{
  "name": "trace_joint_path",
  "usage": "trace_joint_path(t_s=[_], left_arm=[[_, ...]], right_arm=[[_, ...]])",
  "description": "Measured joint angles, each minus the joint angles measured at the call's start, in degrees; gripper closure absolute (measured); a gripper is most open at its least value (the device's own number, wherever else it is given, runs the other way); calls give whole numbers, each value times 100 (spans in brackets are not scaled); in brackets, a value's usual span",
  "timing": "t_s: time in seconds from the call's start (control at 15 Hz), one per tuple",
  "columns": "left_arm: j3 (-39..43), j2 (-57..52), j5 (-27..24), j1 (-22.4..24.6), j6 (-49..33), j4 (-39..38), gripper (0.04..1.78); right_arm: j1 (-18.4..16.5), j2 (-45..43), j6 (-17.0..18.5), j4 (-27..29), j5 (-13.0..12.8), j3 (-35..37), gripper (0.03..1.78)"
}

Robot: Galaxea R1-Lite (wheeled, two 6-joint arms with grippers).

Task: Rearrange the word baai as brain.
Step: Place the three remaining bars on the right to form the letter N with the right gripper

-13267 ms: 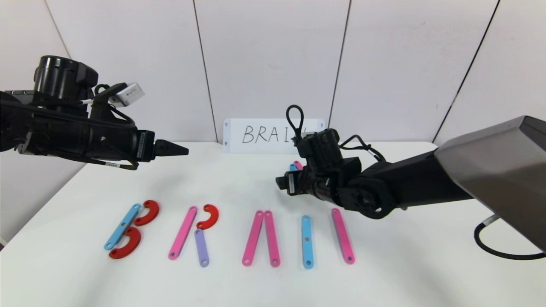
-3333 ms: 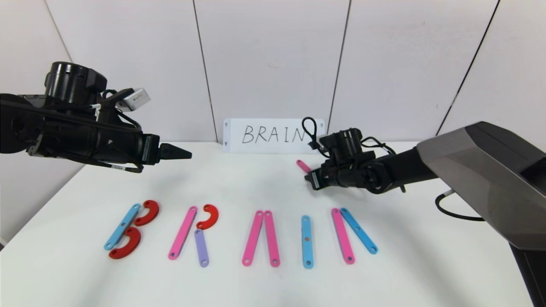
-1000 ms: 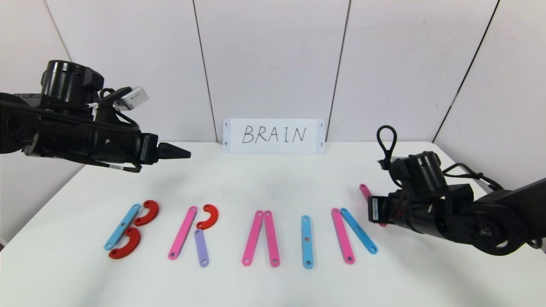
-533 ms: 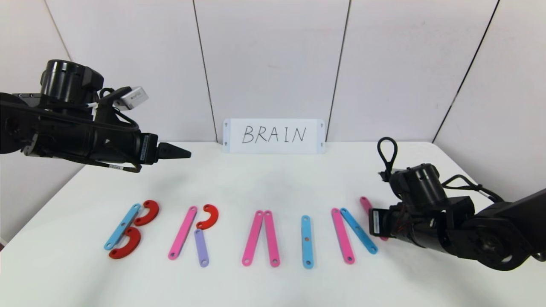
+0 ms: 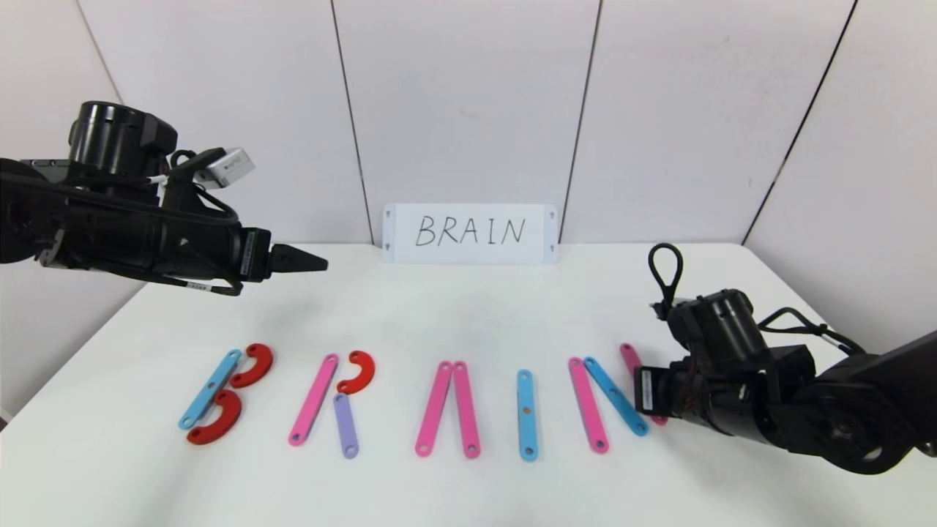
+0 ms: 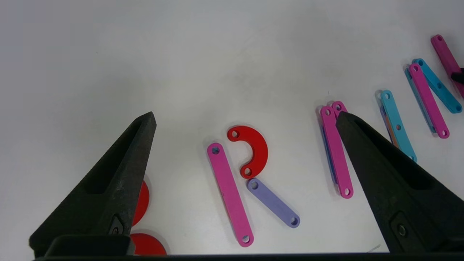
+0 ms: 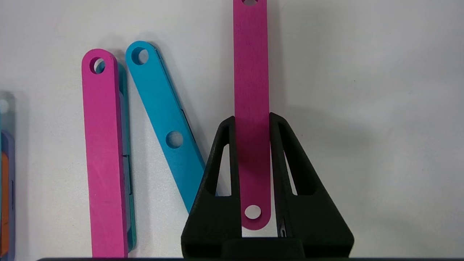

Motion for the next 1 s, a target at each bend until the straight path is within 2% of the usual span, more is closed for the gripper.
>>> trace_joint_path(t_s=[0.13,0.27,0.4,0.6,0.73,0.87,1.0], left_arm=[[4,0,0,0,0,0,9],[6,-2,0,0,0,0,9],[9,-6,0,0,-1,0,9],[9,-13,0,0,0,2,9],[9,-16,-2,-6,2,2,9],[9,-16,-2,-4,2,2,9],[9,-22,-2,-4,0,2,9]], right_arm=[[-2,-5,0,0,0,33,150],[-2,0,0,-5,0,37,138],[-2,-2,1,0,-1,43,114],[-13,-18,15,0,-12,45,62],[-30,-57,15,0,-26,39,35],[-37,-124,12,2,-39,34,16],[-56,-195,-24,2,-50,-5,8]])
